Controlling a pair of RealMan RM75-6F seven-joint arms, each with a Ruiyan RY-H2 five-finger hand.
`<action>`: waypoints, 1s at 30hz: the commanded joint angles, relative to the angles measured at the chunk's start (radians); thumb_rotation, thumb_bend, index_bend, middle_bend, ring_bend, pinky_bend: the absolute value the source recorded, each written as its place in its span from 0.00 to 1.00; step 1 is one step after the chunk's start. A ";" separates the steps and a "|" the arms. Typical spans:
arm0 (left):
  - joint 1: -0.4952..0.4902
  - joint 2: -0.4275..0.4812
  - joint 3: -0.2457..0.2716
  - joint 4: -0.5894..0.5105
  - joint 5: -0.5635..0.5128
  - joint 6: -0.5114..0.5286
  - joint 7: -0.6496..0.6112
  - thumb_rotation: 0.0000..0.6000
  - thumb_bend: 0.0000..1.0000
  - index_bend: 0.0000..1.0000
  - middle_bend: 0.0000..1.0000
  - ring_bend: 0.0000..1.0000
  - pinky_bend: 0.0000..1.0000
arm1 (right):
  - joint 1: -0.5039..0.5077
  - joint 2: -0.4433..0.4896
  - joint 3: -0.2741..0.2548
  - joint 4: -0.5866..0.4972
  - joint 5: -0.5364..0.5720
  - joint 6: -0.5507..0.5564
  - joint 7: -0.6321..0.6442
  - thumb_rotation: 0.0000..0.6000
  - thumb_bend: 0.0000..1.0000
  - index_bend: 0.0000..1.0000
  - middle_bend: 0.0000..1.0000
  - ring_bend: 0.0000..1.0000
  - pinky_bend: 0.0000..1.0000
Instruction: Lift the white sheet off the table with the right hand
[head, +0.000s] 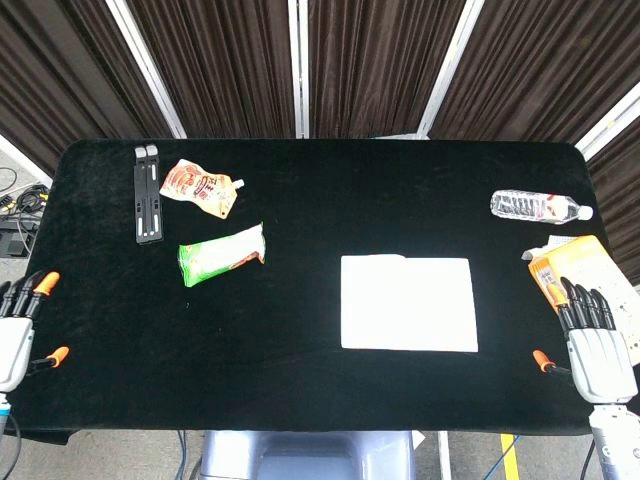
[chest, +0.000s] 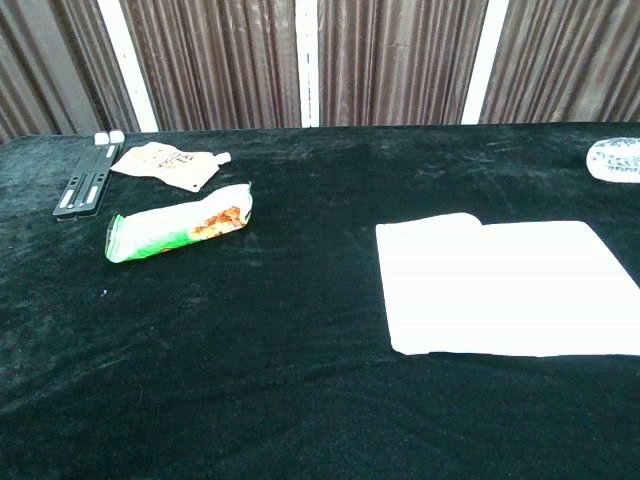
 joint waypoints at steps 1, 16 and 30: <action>-0.001 -0.003 -0.001 0.008 0.001 0.003 -0.007 1.00 0.13 0.00 0.00 0.00 0.00 | 0.001 -0.002 0.001 0.000 0.002 -0.002 -0.001 1.00 0.07 0.00 0.00 0.00 0.00; -0.004 0.003 0.005 -0.003 0.003 -0.006 -0.001 1.00 0.13 0.00 0.00 0.00 0.00 | 0.006 -0.013 -0.003 0.012 0.012 -0.025 -0.011 1.00 0.07 0.00 0.00 0.00 0.00; 0.003 0.013 0.002 -0.017 -0.001 0.006 -0.014 1.00 0.13 0.00 0.00 0.00 0.00 | 0.109 -0.063 0.060 -0.069 0.089 -0.155 -0.083 1.00 0.07 0.00 0.00 0.00 0.00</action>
